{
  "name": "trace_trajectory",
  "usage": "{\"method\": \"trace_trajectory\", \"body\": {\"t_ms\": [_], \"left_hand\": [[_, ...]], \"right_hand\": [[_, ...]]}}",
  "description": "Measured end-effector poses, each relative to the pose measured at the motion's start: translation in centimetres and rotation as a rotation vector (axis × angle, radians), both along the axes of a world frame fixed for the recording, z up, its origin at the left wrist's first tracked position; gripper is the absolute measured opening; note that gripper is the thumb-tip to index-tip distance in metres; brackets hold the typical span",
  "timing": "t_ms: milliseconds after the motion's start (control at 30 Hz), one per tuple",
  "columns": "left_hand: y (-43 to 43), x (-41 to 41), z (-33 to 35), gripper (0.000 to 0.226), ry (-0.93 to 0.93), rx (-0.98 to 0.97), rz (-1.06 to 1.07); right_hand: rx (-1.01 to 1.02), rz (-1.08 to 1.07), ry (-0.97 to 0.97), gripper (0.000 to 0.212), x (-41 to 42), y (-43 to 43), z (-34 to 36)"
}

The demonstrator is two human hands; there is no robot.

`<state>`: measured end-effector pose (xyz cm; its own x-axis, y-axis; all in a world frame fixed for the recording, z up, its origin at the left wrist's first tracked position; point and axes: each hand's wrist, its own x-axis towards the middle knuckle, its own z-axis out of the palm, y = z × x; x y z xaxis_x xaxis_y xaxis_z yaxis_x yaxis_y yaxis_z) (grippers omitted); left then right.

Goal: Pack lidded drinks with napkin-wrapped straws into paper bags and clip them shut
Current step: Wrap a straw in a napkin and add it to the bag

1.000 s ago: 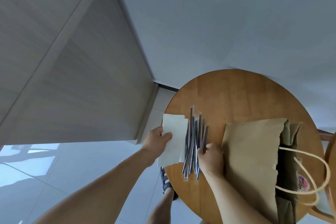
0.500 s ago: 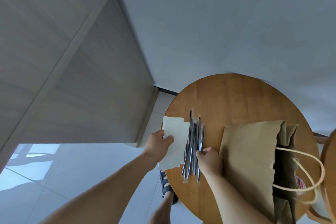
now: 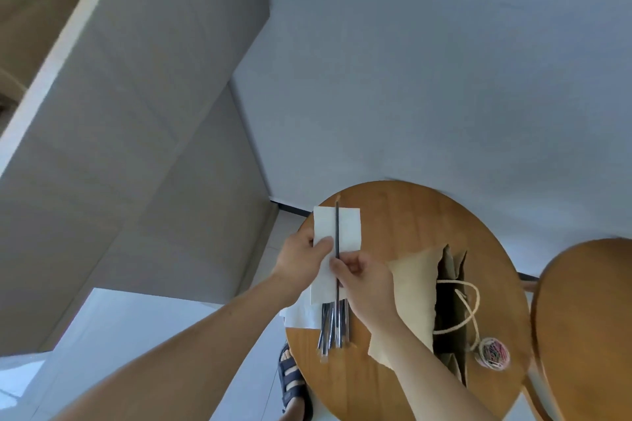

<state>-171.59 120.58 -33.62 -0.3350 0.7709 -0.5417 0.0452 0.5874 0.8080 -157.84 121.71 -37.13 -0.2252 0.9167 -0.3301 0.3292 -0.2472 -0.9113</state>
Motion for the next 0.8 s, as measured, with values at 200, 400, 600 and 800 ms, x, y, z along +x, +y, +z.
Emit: {"method": "trace_trajectory", "body": {"t_ms": [200,400,600,800], "left_hand": [[0.1,1.2,3.0,0.008,-0.085,0.117,-0.019],[1.6,2.9,7.1,0.007,-0.211,0.209,-0.075],[3.9,5.3,11.8,0.024,-0.426,0.207,-0.350],[5.2,9.0,13.5,0.022,-0.403,0.261,-0.457]], "right_hand": [[0.078,0.007,-0.036,0.010,1.4,0.2,3.3],[0.222,-0.126,-0.088,0.044,4.7,1.1,7.3],[0.150,0.015,0.055,0.024,9.7,3.4,12.0],[0.227,0.007,-0.014,0.009,13.0,3.9,13.5]]}}
